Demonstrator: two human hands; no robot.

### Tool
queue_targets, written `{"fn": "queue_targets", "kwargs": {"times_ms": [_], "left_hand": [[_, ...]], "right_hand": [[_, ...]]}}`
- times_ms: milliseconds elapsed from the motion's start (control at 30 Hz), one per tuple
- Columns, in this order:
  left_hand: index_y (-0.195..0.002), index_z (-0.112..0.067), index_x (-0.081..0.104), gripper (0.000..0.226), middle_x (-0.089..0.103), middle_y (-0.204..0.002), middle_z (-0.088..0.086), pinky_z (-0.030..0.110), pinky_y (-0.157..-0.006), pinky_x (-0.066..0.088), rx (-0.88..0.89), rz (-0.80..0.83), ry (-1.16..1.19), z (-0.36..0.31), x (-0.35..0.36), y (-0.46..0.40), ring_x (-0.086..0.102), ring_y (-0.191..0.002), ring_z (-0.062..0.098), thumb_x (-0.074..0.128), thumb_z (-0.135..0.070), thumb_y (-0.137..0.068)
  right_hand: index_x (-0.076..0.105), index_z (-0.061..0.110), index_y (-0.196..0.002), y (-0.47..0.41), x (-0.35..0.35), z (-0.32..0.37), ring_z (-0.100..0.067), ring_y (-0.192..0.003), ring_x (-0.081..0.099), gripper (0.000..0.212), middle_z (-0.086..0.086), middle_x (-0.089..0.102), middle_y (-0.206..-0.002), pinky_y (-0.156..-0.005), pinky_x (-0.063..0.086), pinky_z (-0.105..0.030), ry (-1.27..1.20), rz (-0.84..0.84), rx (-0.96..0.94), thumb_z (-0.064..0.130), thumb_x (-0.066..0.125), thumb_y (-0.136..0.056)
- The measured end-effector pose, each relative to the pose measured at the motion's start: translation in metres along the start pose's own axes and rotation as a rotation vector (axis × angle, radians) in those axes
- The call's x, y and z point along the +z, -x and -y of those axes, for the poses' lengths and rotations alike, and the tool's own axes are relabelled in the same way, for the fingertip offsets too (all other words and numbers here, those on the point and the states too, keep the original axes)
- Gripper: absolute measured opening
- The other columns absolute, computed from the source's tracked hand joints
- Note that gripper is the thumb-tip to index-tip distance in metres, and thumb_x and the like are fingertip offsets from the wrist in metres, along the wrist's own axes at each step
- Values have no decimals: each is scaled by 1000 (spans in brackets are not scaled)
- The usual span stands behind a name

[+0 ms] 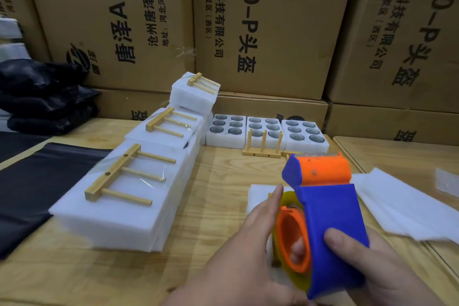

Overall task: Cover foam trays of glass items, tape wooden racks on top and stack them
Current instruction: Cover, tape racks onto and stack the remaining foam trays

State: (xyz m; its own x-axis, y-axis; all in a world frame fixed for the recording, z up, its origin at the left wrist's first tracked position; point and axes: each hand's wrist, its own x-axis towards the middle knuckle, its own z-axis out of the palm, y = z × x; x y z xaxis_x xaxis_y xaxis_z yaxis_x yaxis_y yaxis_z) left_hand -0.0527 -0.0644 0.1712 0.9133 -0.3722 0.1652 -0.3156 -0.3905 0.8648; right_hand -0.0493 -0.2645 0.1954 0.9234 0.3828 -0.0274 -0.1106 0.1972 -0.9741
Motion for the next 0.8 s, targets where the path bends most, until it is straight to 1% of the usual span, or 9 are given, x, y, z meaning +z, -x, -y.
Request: {"fn": "queue_targets", "kwargs": {"times_ms": [67, 133, 233, 333, 400, 533, 633, 700, 800], "left_hand": [[-141, -77, 5, 98, 25, -146, -51, 22, -104, 44, 17, 5, -24, -4, -12, -1, 31, -132, -25, 64, -42, -71], [-136, -74, 30, 79, 41, -144, -40, 24, -104, 47, 4, -62, 47, -11, -29, -3, 40, -129, -21, 52, -32, -73], [-130, -48, 58, 58, 61, -135, -25, 36, -106, 48, 57, -246, 223, -25, -54, -10, 52, -127, -8, 54, -19, -81], [-130, -39, 63, 43, 67, -128, -23, 27, -100, 53, 148, -252, 265, -44, -69, -16, 58, -123, -4, 60, -31, -88], [-130, -39, 64, 41, 67, -126, -23, 17, -99, 50, 165, -199, 244, -53, -72, -21, 59, -122, -4, 63, -40, -88], [-123, -44, 68, 44, 70, -121, -23, 33, -100, 53, 119, -80, 143, -67, -64, -28, 62, -118, -4, 69, -56, -81], [-115, -47, 71, 35, 71, -111, -28, 29, -91, 54, 108, -66, 36, -69, -59, -30, 63, -110, -8, 70, -55, -81], [-109, -50, 70, 28, 72, -105, -30, 24, -85, 54, 118, -103, 2, -66, -57, -29, 64, -105, -10, 71, -51, -81], [-102, -45, 75, 19, 75, -99, -22, 26, -81, 57, 113, -137, 47, -60, -54, -27, 69, -99, -2, 74, -41, -84]], "right_hand": [[78, 11, -98, 0, 2, 8, -40, -86, 74, 76, -30, 73, -97, -68, 60, -37, 151, 9, -50, 58, 98, -41], [79, 21, -95, 0, 0, 14, -34, -87, 75, 66, -22, 76, -97, -65, 60, -33, 244, -8, -60, 57, 94, -42], [78, 35, -90, 2, -6, 17, -27, -89, 77, 57, -13, 78, -97, -62, 61, -30, 285, -13, -6, 51, 93, -38], [75, 41, -93, 5, -4, 20, -23, -91, 76, 69, -7, 79, -98, -65, 62, -29, 393, -44, 7, 65, 93, -31], [74, 43, -93, 7, -2, 21, -22, -91, 76, 62, -5, 79, -98, -68, 63, -30, 431, -48, 15, 64, 91, -36], [73, 43, -94, 10, -1, 20, -23, -90, 75, 51, -6, 78, -97, -74, 63, -31, 487, -34, 19, 58, 88, -47], [73, 41, -98, 13, -3, 20, -23, -88, 74, 49, -5, 77, -95, -75, 59, -33, 542, -41, 7, 54, 88, -52], [73, 41, -99, 15, -4, 20, -19, -84, 74, 49, -4, 78, -93, -67, 57, -24, 560, -37, 0, 52, 88, -53], [72, 44, -105, 17, -7, 20, -12, -83, 74, 52, 0, 78, -95, -67, 51, -14, 615, -10, 4, 52, 88, -56]]}}
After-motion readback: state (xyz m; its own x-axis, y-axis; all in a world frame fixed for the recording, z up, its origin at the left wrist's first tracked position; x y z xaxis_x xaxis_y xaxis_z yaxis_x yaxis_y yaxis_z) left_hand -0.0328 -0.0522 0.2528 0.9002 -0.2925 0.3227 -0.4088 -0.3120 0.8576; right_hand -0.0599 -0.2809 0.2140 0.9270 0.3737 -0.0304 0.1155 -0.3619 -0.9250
